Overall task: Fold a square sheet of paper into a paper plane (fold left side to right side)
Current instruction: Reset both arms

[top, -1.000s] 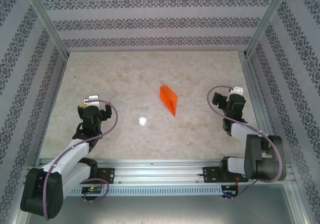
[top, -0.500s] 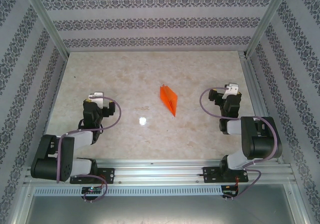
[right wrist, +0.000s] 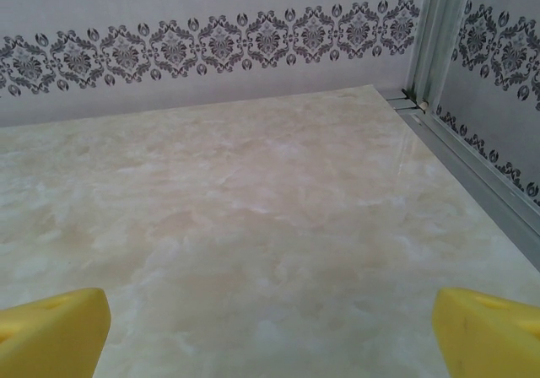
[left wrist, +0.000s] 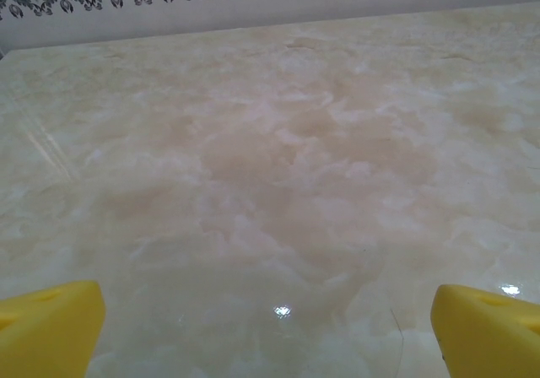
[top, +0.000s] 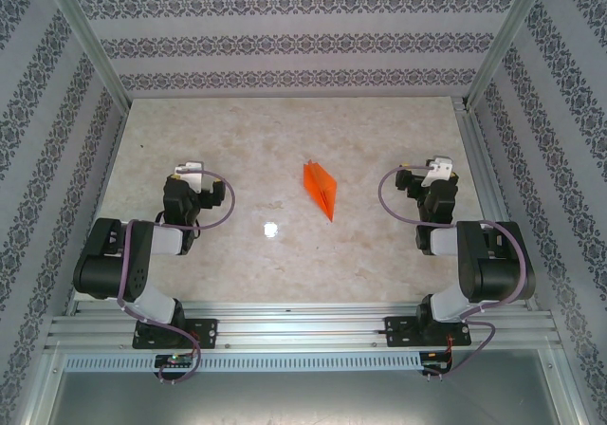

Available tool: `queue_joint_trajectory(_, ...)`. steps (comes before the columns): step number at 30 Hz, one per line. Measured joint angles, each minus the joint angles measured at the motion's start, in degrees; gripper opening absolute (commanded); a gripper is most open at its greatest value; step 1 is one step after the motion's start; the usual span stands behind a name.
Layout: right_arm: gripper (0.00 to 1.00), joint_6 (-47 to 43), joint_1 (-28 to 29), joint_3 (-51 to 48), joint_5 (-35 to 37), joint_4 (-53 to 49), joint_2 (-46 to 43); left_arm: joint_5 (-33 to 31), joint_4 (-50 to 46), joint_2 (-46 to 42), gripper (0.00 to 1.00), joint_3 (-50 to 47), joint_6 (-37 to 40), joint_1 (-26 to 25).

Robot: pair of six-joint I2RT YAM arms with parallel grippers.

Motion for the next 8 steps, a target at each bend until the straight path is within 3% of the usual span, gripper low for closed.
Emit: queue_joint_trajectory(8,0.98,-1.42,1.66,0.0,0.35,-0.02,0.0,0.0,0.0,0.0,1.0,0.0,0.0,0.0)
